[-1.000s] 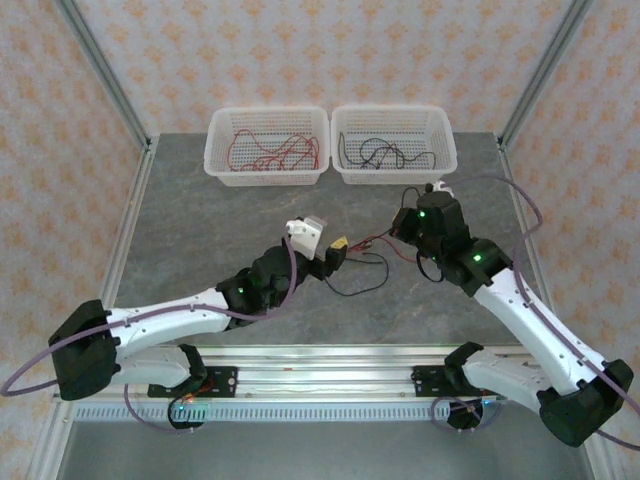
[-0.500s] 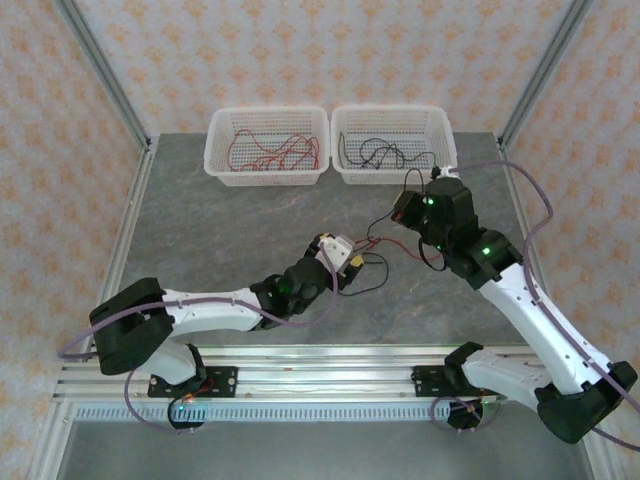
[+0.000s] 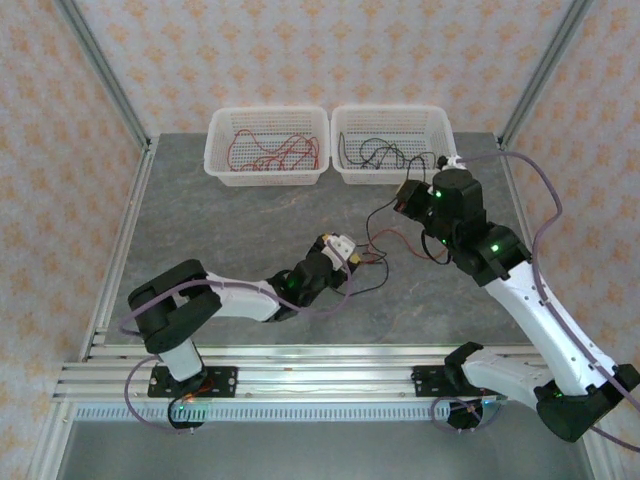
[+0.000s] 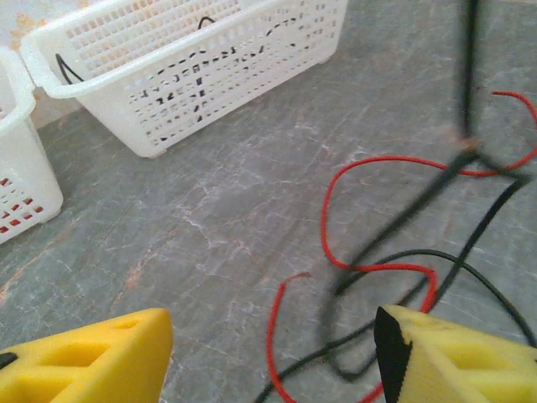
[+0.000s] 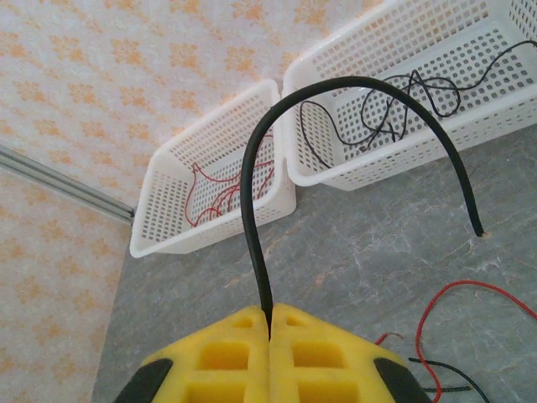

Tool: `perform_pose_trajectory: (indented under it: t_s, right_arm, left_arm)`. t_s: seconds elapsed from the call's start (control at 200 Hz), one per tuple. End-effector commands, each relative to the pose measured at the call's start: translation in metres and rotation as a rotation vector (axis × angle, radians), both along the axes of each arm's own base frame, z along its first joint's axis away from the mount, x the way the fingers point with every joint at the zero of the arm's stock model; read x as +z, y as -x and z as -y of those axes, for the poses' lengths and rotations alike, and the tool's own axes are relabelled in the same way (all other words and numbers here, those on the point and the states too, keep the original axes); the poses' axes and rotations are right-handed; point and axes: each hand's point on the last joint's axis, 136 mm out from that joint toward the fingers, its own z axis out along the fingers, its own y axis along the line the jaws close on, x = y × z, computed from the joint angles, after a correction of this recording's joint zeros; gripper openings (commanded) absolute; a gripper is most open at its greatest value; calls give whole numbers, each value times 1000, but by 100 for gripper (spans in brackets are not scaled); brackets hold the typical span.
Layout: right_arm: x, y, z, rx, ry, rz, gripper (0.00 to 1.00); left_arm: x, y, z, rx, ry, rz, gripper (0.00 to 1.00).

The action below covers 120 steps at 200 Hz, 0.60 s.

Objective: Untangle the cables

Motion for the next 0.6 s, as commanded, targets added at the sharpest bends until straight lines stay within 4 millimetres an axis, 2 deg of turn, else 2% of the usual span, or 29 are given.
perform_pose_trajectory:
  t_s: [0.0, 0.21, 0.275, 0.46, 0.596]
  right_arm:
    - [24, 3, 7, -14, 6, 45, 0]
    - [43, 6, 9, -11, -3, 77, 0]
    - [46, 6, 9, -11, -6, 83, 0]
    - [65, 7, 11, -16, -13, 119, 0]
    - [93, 9, 18, -35, -9, 170, 0]
  left_arm:
    - [22, -13, 17, -32, 73, 49, 62]
    - [21, -19, 27, -46, 95, 48, 56]
    - [22, -21, 27, -36, 109, 53, 50]
    - [22, -31, 9, 72, 136, 75, 17]
    - [14, -34, -6, 114, 159, 62, 16]
